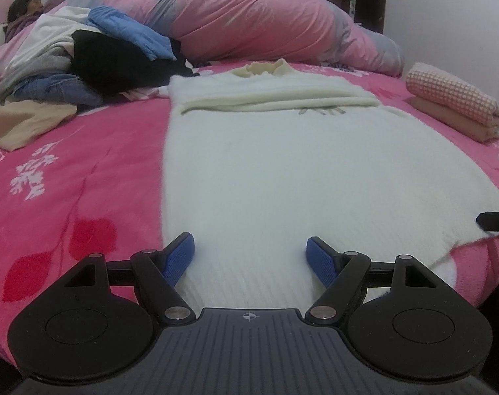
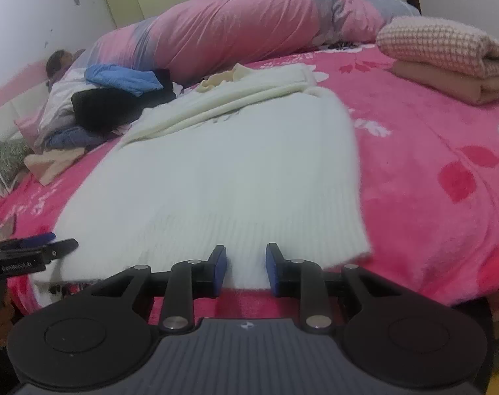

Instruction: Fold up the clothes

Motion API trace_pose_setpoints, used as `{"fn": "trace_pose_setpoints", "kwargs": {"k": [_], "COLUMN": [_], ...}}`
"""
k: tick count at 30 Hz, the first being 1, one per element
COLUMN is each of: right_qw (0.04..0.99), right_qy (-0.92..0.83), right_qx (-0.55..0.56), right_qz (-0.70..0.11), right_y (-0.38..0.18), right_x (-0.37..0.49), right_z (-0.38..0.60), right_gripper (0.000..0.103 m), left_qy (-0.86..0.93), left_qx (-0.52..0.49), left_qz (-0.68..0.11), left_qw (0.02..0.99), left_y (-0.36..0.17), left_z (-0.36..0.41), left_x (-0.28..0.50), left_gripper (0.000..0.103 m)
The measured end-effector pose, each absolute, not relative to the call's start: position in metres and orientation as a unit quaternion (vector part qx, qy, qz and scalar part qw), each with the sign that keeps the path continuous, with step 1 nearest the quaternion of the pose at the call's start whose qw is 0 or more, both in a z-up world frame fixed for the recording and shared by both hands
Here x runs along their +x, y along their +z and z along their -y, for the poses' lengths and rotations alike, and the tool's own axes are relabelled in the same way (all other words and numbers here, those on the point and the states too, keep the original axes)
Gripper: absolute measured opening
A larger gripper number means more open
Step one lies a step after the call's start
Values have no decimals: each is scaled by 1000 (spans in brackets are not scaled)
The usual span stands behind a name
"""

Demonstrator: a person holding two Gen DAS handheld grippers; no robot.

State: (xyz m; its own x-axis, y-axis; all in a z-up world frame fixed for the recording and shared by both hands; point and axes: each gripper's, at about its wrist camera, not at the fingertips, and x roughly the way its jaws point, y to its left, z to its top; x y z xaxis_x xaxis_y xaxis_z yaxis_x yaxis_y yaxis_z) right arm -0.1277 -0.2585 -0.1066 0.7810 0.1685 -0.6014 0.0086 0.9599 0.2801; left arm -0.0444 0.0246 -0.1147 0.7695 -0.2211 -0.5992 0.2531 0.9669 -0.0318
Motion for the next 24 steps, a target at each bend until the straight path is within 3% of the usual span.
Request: {"fn": "trace_pose_setpoints", "kwargs": {"k": [20, 24], "right_qw": [928, 941], "right_qy": [48, 66], "right_qx": [61, 70], "right_qz": [-366, -323], "right_y": [-84, -57], "right_x": [-136, -127], "right_z": [249, 252], "right_gripper": [29, 29], "left_qy": [-109, -116], "left_qx": [12, 4], "left_qz": [-297, -298], "left_qw": [949, 947], "left_y": [-110, -95], "left_z": [-30, -40], "left_x": [-66, -75], "left_gripper": [77, 77]}}
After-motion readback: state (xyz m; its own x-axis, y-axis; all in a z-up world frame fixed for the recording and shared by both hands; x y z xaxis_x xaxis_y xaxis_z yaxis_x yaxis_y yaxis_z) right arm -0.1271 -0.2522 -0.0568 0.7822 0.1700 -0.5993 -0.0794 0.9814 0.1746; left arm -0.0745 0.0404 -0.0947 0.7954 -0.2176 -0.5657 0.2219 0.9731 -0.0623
